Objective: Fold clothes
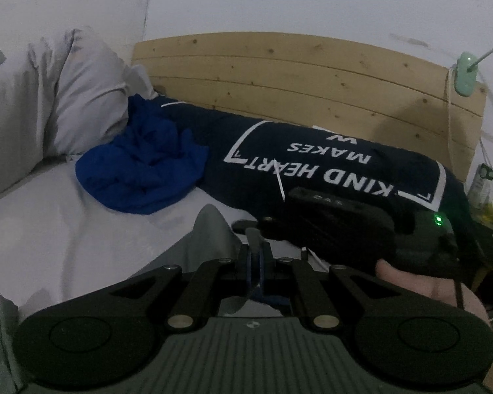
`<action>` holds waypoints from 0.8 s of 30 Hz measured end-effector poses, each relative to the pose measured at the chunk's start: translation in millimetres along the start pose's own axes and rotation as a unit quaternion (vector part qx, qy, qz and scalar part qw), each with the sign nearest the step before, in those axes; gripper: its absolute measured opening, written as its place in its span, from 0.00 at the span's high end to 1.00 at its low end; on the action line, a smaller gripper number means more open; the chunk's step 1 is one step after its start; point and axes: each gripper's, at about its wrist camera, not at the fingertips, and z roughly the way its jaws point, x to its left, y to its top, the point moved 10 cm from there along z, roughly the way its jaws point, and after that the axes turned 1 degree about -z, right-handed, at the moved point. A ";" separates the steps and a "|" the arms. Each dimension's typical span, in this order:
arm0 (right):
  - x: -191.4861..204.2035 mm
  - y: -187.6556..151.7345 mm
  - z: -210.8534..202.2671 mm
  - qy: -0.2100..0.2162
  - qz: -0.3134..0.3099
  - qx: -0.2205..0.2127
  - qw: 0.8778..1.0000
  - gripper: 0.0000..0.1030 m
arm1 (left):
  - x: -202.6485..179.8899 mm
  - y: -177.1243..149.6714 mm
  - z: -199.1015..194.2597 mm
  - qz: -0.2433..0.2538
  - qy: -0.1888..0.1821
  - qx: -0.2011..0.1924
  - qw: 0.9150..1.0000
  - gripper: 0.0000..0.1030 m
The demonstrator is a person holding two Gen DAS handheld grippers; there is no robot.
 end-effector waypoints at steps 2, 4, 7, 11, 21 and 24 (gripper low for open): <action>3.7 -4.8 3.5 0.010 0.000 0.002 1.000 0.37 | 3.4 -0.1 -1.2 -0.005 0.003 -0.001 1.000 0.92; 6.1 -4.5 1.6 0.002 -0.009 -0.009 1.000 0.60 | 6.8 -0.5 -2.0 -0.008 0.004 -0.003 1.000 0.92; 17.1 -1.3 -6.3 -0.006 -0.045 -0.021 0.999 0.79 | 10.4 -0.5 -2.2 -0.012 0.005 -0.009 1.000 0.92; 43.4 1.4 -16.9 0.007 -0.102 -0.026 0.994 0.92 | 12.6 -0.4 -5.8 -0.019 0.005 -0.019 1.000 0.92; 129.0 -25.7 -41.3 0.066 -0.246 -0.007 0.967 0.97 | 32.7 10.3 -67.0 -0.061 0.019 -0.071 0.995 0.92; 158.3 -54.9 -32.1 0.062 -0.302 0.021 0.951 0.97 | 45.2 13.8 -98.6 -0.086 0.029 -0.096 0.991 0.92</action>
